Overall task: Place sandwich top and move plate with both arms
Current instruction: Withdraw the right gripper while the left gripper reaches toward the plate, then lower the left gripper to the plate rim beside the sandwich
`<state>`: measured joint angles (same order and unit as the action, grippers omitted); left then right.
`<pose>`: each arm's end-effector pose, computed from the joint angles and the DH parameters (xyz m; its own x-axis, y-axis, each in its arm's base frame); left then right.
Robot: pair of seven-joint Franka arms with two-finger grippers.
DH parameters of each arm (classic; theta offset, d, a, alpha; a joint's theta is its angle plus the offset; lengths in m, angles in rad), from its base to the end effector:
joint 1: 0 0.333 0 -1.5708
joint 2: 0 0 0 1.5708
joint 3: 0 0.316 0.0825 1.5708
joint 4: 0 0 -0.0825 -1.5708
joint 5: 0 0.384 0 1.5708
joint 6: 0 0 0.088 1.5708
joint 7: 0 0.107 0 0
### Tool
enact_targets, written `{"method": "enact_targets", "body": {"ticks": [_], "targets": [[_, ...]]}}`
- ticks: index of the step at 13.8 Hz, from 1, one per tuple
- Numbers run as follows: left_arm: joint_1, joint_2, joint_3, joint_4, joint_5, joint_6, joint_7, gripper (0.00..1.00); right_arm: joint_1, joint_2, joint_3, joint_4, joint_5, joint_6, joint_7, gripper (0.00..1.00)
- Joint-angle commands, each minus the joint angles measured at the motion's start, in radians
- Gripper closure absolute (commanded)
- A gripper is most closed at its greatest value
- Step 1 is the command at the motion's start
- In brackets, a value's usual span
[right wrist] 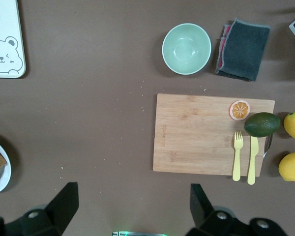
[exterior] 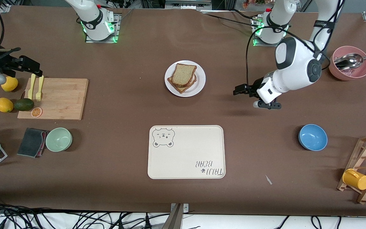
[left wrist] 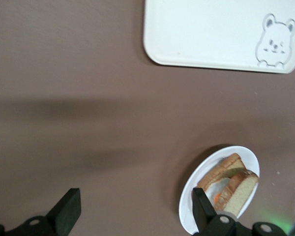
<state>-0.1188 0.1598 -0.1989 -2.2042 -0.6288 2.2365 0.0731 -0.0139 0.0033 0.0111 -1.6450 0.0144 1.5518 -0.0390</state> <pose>0.5055 -0.1842 0.3050 0.9825 -0.0075 -0.1859 0.0791 -0.8875 0.4539 0.5501 0.0000 0.5863 0.9947 0.0365 -0.0957 0.0349 -0.9992 -0.0181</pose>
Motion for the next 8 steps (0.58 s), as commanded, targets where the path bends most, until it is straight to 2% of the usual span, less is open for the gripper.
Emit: {"method": "enact_targets", "body": {"ticks": [1, 3, 6, 8], "targets": [[-0.024, 0.026, 0.001, -0.037, -0.144, 0.037, 0.163, 0.0, 0.002, 0.0, 0.01, 0.022, -0.01, -0.013, -0.015, 0.0], [-0.05, 0.073, 0.001, -0.037, -0.216, 0.037, 0.252, 0.0, 0.002, 0.0, 0.007, 0.024, -0.002, -0.013, -0.01, 0.0], [-0.082, 0.142, 0.001, -0.039, -0.391, 0.037, 0.384, 0.0, 0.002, -0.003, 0.007, 0.024, -0.014, 0.0, -0.009, 0.0], [-0.094, 0.168, 0.001, -0.039, -0.42, 0.034, 0.431, 0.0, 0.002, -0.005, 0.007, 0.024, -0.014, -0.004, -0.009, 0.0]]}}
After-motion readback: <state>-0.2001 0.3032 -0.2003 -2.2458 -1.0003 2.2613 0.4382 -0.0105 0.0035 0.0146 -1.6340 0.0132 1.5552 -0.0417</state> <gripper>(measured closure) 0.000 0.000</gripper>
